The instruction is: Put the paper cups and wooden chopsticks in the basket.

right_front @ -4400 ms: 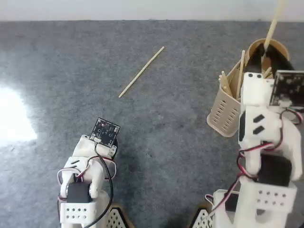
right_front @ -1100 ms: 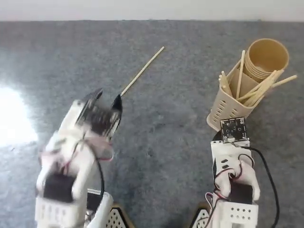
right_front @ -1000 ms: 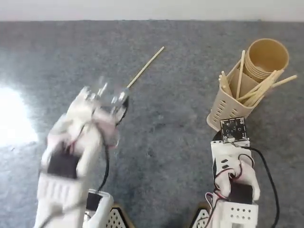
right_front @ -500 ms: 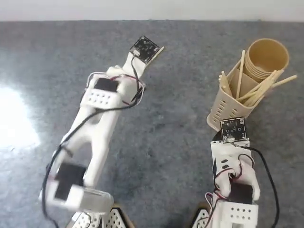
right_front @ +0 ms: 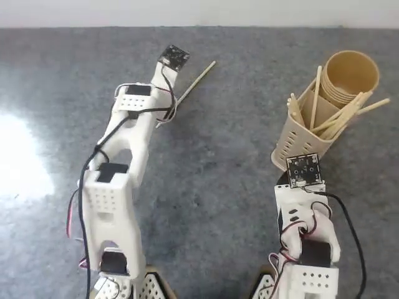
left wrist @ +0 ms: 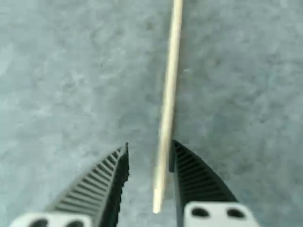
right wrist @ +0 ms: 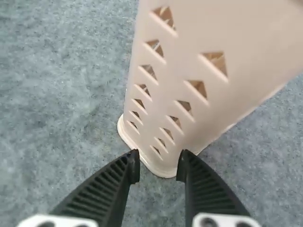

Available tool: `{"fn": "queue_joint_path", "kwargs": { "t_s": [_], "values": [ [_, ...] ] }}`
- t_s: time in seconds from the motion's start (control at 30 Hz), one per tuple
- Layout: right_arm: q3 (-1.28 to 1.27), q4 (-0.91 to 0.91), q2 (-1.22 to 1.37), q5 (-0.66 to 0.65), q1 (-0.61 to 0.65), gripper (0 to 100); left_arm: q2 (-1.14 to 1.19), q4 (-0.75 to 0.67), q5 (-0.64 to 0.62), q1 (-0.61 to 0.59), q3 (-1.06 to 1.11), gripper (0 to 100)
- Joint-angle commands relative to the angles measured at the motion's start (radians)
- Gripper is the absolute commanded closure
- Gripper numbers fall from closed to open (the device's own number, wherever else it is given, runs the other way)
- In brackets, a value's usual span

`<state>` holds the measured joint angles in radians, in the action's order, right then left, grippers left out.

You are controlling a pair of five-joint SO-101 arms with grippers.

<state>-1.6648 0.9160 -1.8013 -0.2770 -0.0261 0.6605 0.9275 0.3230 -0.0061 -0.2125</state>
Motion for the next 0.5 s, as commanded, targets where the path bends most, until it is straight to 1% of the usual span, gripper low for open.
{"fn": "queue_joint_path", "kwargs": {
  "t_s": [0.0, 0.13, 0.33, 0.47],
  "values": [
    [-0.018, -0.019, -0.010, -0.014, 0.007, 86.1, 0.012, 0.083, 0.029, 0.017, -0.119, 87],
    [-0.018, -0.019, -0.010, -0.014, 0.007, 86.1, 0.026, 0.127, 0.029, 0.018, -0.191, 87],
    [-0.018, -0.019, -0.010, -0.014, 0.007, 86.1, 0.040, 0.123, 0.029, 0.026, -0.203, 87],
    [-0.018, -0.019, -0.008, -0.014, 0.007, 86.1, 0.120, 0.133, 0.029, 0.026, -0.236, 87]
  ]
}}
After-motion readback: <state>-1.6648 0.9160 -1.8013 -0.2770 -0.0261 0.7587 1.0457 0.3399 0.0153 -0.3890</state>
